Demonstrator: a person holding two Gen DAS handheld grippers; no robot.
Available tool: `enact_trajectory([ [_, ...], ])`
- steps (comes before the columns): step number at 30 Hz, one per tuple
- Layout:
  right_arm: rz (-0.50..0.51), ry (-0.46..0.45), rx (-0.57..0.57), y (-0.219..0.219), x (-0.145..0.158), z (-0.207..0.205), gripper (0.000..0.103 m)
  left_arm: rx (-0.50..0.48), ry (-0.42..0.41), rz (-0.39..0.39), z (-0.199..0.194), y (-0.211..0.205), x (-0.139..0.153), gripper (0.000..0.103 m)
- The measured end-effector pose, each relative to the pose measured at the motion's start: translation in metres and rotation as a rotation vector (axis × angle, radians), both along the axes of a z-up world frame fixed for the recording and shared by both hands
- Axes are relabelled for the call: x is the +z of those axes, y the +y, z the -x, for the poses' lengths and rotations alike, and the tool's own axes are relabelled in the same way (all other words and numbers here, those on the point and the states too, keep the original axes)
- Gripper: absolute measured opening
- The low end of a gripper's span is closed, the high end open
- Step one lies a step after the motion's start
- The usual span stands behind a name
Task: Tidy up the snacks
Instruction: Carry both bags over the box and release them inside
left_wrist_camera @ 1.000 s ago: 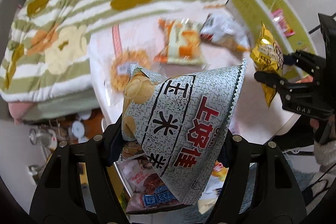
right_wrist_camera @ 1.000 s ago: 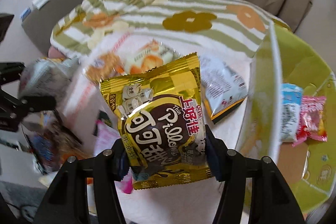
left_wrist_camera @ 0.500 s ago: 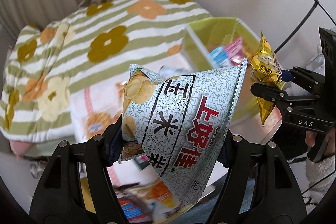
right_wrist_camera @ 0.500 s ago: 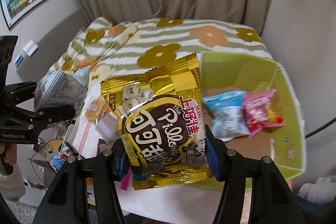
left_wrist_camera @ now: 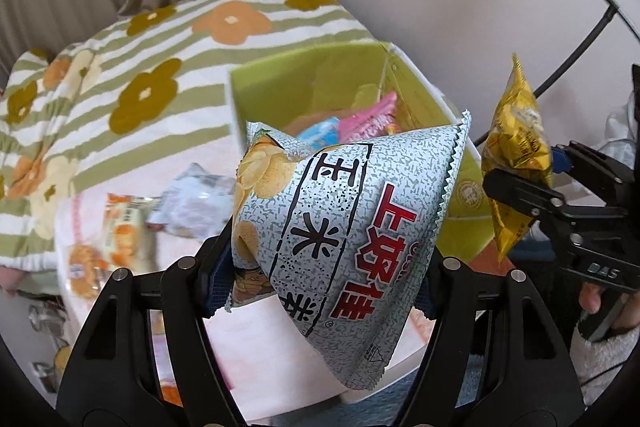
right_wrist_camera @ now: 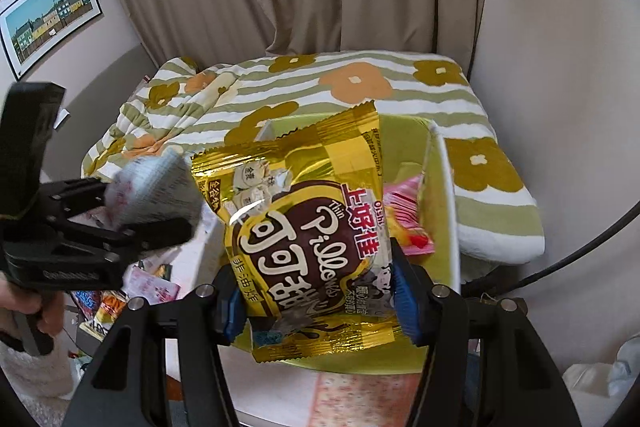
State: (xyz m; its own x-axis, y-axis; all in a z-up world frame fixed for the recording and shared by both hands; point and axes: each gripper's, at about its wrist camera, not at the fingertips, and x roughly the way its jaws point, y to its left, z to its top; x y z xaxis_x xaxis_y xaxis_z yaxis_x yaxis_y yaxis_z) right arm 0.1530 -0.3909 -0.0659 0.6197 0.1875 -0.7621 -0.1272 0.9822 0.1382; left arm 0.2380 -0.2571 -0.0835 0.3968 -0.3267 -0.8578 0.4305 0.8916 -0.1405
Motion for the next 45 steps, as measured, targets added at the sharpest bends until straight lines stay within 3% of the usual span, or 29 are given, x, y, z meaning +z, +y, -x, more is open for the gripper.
enact_trajectory([
  [7,-0.053,0.050,-0.003,-0.027,-0.021,-0.013,0.055,-0.005,0.044,-0.077,-0.005,-0.041,-0.037,0.067],
  [12,-0.073,0.075,-0.016,-0.037,-0.032,-0.019,0.055,-0.032,0.021,-0.167,-0.010,-0.059,-0.048,0.071],
  [13,-0.076,0.082,-0.025,-0.038,-0.034,-0.020,0.055,-0.039,0.018,-0.188,-0.011,-0.062,-0.050,0.074],
  [15,-0.084,0.089,-0.035,-0.040,-0.034,-0.022,0.055,-0.049,0.020,-0.223,-0.013,-0.066,-0.052,0.094],
  [17,-0.093,0.092,-0.044,-0.042,-0.034,-0.023,0.055,-0.063,0.020,-0.200,-0.011,-0.067,-0.050,0.098],
  [26,-0.110,0.121,-0.083,-0.046,-0.041,-0.025,0.055,-0.061,0.046,-0.133,-0.005,-0.051,-0.045,0.099],
  [36,-0.093,0.198,-0.083,-0.032,-0.066,-0.041,0.057,-0.033,0.029,-0.107,-0.010,-0.033,-0.040,0.099],
  [37,-0.093,0.200,-0.094,-0.032,-0.067,-0.042,0.061,-0.029,0.033,-0.102,-0.011,-0.031,-0.040,0.099],
  [40,-0.114,0.205,-0.111,-0.034,-0.070,-0.043,0.096,-0.021,0.036,-0.093,-0.012,-0.027,-0.040,0.099],
  [45,-0.118,0.187,-0.124,-0.036,-0.068,-0.036,0.099,-0.011,0.038,-0.085,-0.011,-0.021,-0.041,0.099],
])
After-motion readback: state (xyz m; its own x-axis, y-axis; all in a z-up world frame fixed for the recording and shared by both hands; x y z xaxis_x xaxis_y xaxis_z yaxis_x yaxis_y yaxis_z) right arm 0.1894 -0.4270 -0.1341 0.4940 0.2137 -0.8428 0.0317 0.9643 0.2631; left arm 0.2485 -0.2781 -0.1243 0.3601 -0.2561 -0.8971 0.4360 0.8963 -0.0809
